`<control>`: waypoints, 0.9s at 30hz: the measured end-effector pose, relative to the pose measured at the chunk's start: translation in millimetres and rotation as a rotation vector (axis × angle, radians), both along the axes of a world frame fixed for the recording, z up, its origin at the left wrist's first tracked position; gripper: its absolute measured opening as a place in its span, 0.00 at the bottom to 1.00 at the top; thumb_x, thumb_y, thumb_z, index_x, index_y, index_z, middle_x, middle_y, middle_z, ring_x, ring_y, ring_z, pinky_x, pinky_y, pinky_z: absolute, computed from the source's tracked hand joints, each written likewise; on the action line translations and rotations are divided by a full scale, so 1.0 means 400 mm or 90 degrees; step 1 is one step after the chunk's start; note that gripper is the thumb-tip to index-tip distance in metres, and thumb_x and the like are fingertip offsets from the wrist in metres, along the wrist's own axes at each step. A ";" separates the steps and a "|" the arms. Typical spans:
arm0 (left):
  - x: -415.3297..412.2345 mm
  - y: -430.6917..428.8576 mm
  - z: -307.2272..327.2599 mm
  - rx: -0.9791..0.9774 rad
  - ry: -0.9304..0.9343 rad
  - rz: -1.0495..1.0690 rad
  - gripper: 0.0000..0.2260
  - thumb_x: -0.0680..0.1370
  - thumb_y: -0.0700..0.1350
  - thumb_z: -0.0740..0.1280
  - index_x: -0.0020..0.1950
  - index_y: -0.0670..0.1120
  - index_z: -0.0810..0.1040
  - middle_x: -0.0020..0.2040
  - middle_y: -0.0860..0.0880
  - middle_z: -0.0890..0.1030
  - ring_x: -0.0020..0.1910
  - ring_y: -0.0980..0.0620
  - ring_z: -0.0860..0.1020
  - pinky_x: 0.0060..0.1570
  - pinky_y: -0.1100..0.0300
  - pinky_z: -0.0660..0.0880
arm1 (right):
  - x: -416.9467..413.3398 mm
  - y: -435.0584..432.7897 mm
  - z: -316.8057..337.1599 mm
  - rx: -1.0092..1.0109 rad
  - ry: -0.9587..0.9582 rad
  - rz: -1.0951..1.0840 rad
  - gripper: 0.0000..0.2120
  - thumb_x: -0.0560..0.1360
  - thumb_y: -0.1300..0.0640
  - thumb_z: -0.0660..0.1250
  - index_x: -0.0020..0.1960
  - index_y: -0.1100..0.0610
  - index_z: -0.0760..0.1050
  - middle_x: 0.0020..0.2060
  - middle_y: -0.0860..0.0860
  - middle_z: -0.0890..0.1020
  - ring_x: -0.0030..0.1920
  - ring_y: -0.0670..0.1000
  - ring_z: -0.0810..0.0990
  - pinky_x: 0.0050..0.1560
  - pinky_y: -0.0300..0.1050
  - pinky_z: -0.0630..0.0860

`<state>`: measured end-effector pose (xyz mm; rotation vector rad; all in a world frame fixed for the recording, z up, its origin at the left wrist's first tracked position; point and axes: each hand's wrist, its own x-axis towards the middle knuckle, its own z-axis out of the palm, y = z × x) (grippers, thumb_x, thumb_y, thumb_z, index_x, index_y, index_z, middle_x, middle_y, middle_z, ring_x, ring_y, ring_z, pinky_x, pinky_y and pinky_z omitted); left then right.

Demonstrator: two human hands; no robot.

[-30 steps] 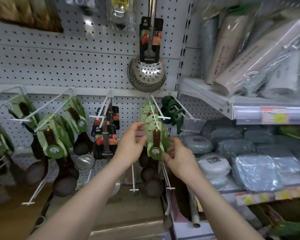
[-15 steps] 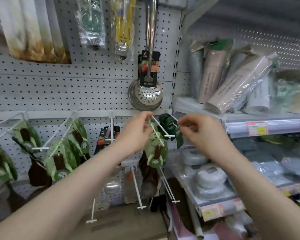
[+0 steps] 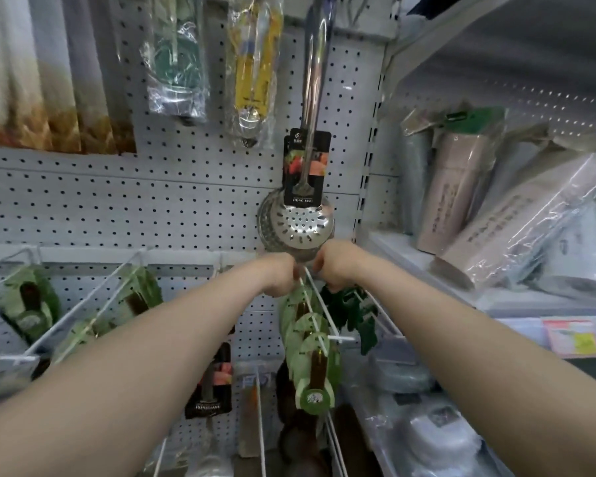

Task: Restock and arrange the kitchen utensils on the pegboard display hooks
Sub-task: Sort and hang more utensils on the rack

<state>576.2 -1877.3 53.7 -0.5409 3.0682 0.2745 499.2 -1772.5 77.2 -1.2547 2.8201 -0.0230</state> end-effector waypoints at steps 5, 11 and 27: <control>-0.097 -0.049 -0.062 -0.041 -0.097 0.018 0.15 0.78 0.38 0.62 0.64 0.44 0.74 0.60 0.44 0.79 0.55 0.46 0.79 0.55 0.54 0.78 | -0.072 -0.053 -0.033 0.185 -0.073 0.036 0.21 0.77 0.68 0.62 0.69 0.58 0.72 0.63 0.56 0.77 0.55 0.54 0.80 0.41 0.41 0.76; -0.134 -0.054 -0.097 -0.020 -0.129 0.004 0.21 0.78 0.35 0.59 0.71 0.44 0.69 0.65 0.42 0.75 0.56 0.46 0.76 0.57 0.55 0.75 | -0.128 -0.090 -0.092 0.244 -0.107 0.062 0.19 0.79 0.63 0.64 0.69 0.60 0.71 0.63 0.58 0.77 0.59 0.57 0.78 0.61 0.50 0.77; -0.087 -0.031 -0.067 0.049 -0.020 0.040 0.04 0.79 0.43 0.64 0.53 0.46 0.76 0.40 0.51 0.74 0.44 0.50 0.74 0.36 0.63 0.71 | -0.094 -0.066 -0.058 0.015 -0.299 -0.033 0.13 0.75 0.69 0.68 0.59 0.65 0.77 0.55 0.60 0.82 0.49 0.56 0.84 0.51 0.47 0.82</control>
